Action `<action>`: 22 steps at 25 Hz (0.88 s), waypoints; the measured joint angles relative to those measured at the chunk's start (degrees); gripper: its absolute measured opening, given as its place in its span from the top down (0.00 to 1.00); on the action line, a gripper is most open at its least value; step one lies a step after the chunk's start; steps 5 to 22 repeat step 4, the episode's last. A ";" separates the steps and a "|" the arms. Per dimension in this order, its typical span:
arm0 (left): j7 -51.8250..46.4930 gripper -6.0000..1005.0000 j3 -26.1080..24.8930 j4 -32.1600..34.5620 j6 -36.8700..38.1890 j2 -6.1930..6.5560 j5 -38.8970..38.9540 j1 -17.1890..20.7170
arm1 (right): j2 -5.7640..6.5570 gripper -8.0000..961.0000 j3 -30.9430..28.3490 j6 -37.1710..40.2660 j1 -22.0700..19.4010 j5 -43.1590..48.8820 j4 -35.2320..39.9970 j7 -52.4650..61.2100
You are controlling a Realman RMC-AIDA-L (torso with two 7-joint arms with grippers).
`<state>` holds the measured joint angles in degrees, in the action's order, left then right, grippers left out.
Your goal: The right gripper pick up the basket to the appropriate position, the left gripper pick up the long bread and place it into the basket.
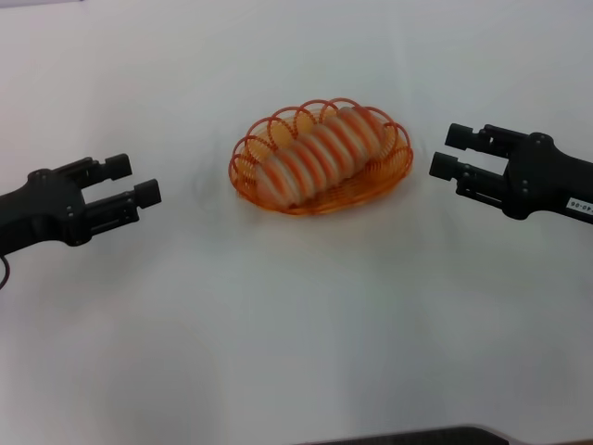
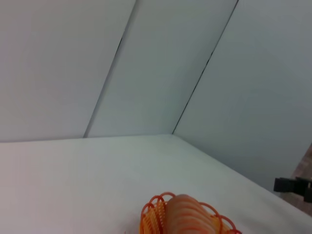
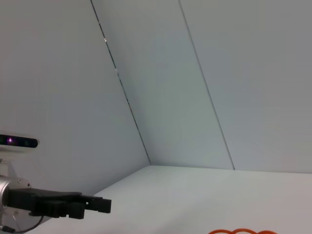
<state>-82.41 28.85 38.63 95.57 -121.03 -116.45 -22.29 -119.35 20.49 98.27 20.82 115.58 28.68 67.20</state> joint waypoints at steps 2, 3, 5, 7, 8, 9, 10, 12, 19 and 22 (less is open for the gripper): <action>0.03 0.28 -0.04 -0.04 -0.14 0.01 -0.46 -0.15 | 0.00 0.39 -0.02 -0.06 0.03 0.00 -0.09 0.07; 0.04 0.28 -0.05 -0.11 -0.17 0.03 -0.56 -0.22 | 0.00 0.39 -0.04 -0.08 0.04 0.00 -0.21 0.05; 0.06 0.28 -0.07 -0.17 -0.19 0.06 -0.63 -0.32 | 0.00 0.39 -0.05 -0.09 0.03 0.00 -0.32 0.04; 0.06 0.28 -0.07 -0.17 -0.19 0.06 -0.63 -0.32 | 0.00 0.39 -0.05 -0.09 0.03 0.00 -0.32 0.04; 0.06 0.28 -0.07 -0.17 -0.19 0.06 -0.63 -0.32 | 0.00 0.39 -0.05 -0.09 0.03 0.00 -0.32 0.04; 0.06 0.28 -0.07 -0.17 -0.19 0.06 -0.63 -0.32 | 0.00 0.39 -0.05 -0.09 0.03 0.00 -0.32 0.04; 0.06 0.28 -0.07 -0.17 -0.19 0.06 -0.63 -0.32 | 0.00 0.39 -0.05 -0.09 0.03 0.00 -0.32 0.04; 0.06 0.28 -0.07 -0.17 -0.19 0.06 -0.63 -0.32 | 0.00 0.39 -0.05 -0.09 0.03 0.00 -0.32 0.04; 0.06 0.28 -0.07 -0.17 -0.19 0.06 -0.63 -0.32 | 0.00 0.39 -0.05 -0.09 0.03 0.00 -0.32 0.04; 0.06 0.28 -0.07 -0.17 -0.19 0.06 -0.63 -0.32 | 0.00 0.39 -0.05 -0.09 0.03 0.00 -0.32 0.04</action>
